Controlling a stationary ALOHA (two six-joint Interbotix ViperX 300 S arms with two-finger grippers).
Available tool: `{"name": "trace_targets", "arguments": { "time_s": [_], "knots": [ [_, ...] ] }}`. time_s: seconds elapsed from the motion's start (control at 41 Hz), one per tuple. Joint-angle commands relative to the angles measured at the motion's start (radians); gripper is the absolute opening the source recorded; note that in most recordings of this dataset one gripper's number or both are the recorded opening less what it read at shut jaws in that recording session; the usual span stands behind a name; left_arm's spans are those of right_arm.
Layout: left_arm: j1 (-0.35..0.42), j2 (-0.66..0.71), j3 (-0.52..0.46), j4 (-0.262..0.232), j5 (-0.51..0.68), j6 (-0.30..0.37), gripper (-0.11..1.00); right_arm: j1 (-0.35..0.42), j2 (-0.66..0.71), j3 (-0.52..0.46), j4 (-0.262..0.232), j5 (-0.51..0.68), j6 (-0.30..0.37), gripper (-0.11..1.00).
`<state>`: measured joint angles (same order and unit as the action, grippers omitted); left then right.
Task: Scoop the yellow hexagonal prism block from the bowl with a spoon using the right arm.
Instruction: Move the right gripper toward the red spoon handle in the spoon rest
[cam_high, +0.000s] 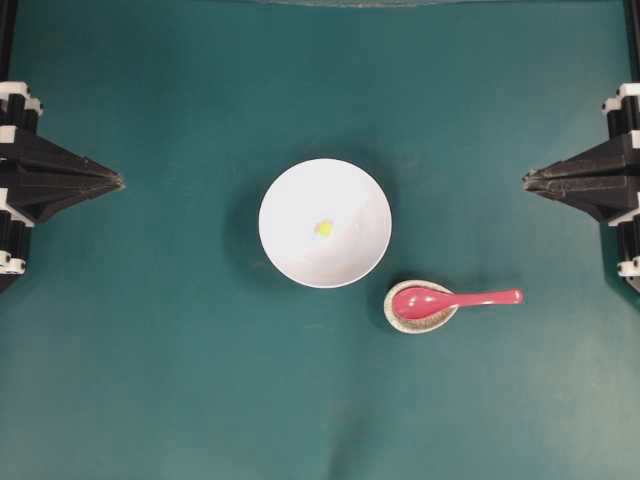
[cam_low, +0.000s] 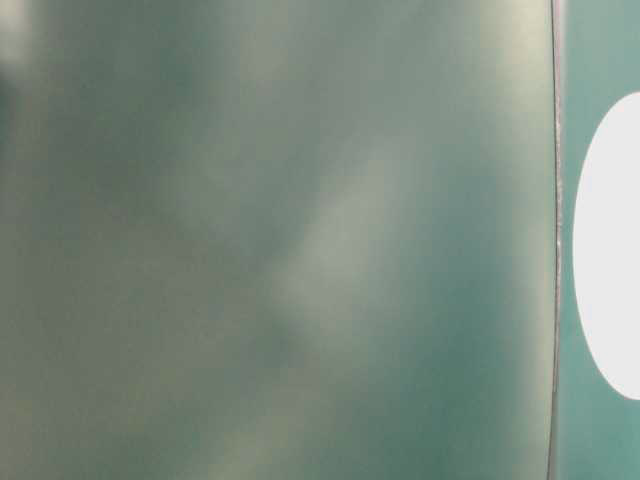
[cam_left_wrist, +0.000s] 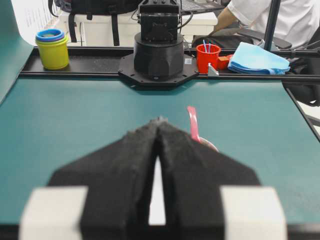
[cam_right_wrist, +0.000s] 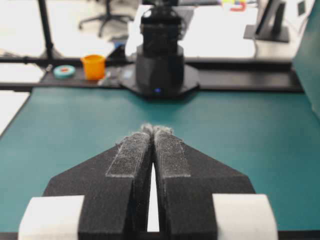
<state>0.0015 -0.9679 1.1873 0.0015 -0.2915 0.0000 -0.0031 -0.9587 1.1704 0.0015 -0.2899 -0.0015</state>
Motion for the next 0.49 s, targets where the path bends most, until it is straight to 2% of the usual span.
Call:
{"name": "trace_targets", "arguments": {
  "time_s": [0.0,0.024,0.049,0.073,0.464],
  "knots": [
    [0.002,0.003,-0.031,0.006,0.060,-0.002,-0.01,-0.006,0.006,-0.015,0.000,0.003,0.000,0.00],
    [0.002,-0.003,-0.034,0.008,0.117,-0.005,-0.01,-0.006,0.014,-0.028,0.002,0.044,0.000,0.00],
    [0.002,-0.005,-0.034,0.008,0.129,-0.006,0.05,-0.006,0.015,-0.031,0.000,0.054,-0.002,0.00],
    [0.002,-0.005,-0.035,0.008,0.137,-0.006,0.04,-0.006,0.017,-0.032,0.000,0.063,-0.002,0.00],
    [0.002,-0.006,-0.035,0.006,0.149,-0.006,0.04,-0.006,0.023,-0.038,0.000,0.107,0.006,0.02]
  ]
}}
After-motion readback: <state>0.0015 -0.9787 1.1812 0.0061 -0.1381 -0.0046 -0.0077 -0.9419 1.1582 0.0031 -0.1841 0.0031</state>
